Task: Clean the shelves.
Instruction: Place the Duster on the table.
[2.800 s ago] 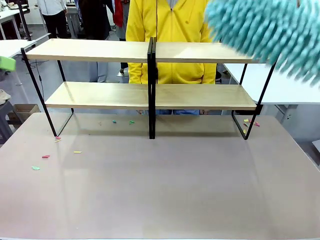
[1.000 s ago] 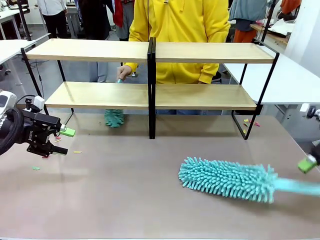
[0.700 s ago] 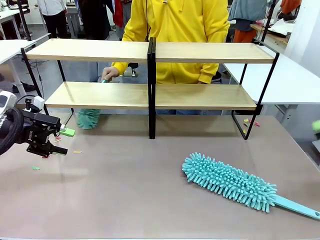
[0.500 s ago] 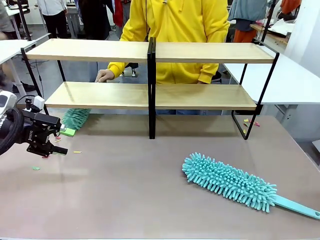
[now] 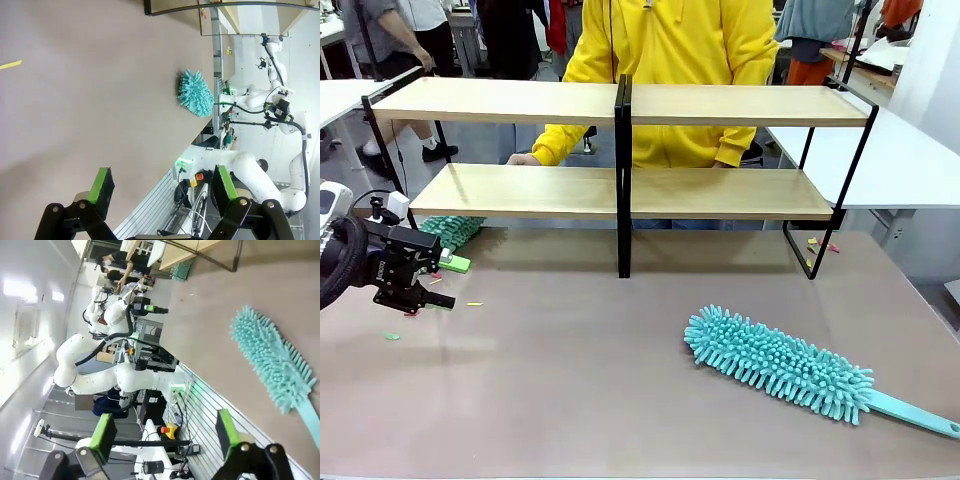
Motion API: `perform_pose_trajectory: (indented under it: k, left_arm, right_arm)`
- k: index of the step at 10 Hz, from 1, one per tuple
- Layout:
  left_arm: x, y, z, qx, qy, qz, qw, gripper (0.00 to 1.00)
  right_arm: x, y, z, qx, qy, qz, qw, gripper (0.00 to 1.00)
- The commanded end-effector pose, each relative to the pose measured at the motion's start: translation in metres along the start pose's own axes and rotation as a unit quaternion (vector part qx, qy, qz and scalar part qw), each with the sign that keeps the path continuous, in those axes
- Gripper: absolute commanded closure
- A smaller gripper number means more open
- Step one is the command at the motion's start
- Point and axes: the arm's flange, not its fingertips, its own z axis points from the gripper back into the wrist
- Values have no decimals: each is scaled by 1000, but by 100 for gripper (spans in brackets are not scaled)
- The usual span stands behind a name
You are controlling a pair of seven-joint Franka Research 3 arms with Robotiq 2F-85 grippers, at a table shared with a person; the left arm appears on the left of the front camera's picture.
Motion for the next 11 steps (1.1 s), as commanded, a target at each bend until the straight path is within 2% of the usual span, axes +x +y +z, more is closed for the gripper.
perform_pose_trajectory:
  k: [1, 11]
  left_arm:
    - [-2, -2, -2, -13, -8, 2, 1000, 0]
    - [-2, -2, -2, -13, -8, 2, 1000, 0]
  right_arm:
    - [7, -1, 1, 0, -11, 12, 1000, 0]
    - [7, -1, 1, 0, -11, 12, 1000, 0]
